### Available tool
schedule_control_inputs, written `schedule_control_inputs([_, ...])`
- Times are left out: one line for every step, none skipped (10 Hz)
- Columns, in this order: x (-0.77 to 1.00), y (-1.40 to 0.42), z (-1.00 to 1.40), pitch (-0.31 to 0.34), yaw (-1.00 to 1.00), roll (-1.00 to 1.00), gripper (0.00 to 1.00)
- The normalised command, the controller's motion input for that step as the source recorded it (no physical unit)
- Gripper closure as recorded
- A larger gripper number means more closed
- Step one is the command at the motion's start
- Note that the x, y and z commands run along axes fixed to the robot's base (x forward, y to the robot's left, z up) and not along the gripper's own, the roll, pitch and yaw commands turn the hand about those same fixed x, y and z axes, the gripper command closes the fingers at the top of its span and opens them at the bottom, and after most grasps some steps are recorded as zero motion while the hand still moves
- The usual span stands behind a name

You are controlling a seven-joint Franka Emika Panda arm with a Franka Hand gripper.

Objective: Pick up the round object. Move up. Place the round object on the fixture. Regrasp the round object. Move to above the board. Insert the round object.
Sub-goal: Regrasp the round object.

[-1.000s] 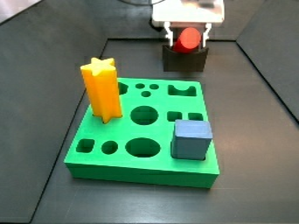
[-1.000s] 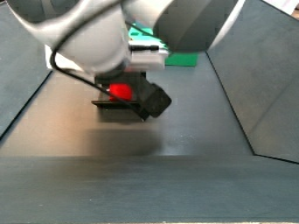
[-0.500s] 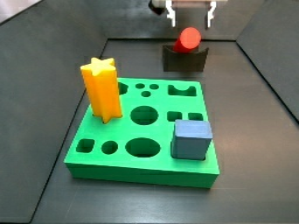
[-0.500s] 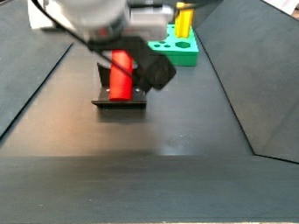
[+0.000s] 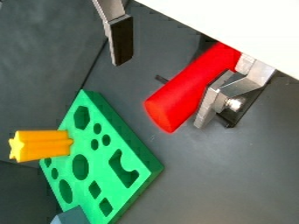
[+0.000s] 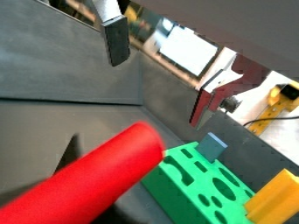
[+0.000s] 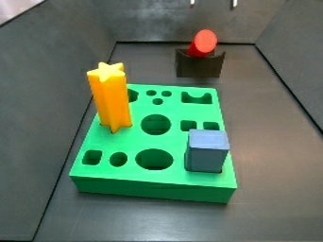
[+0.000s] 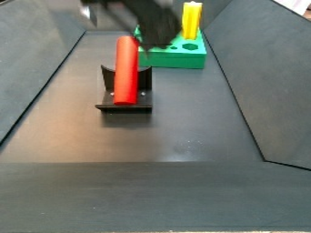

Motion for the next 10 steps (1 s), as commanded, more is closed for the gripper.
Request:
schedule_control_inputs([-0.06,-1.0,0.81,0.049,0.02,1.0,0.0])
schedule_control_inputs([-0.08,-0.88,0.59,0.041,0.02,1.0,0.0])
schedule_control_inputs([-0.08,-0.76,0.44,0.038,0.02,1.0,0.0])
schedule_control_inputs([-0.05,-0.51,0.14,0.034,0.02,1.0,0.0])
schedule_control_inputs([-0.03,-0.25,0.05,0.031,0.02,1.0,0.0])
schedule_control_inputs([-0.03,-0.05,0.04,0.03,0.02,1.0,0.0])
schedule_control_inputs([-0.03,-0.02,0.01,0.025,0.02,1.0,0.0])
schedule_control_inputs([-0.02,-0.03,0.01,0.021,0.02,1.0,0.0])
schedule_control_inputs([-0.02,-0.03,0.02,0.018,0.02,1.0,0.0])
schedule_control_inputs([-0.01,-0.02,0.01,0.015,0.02,1.0,0.0])
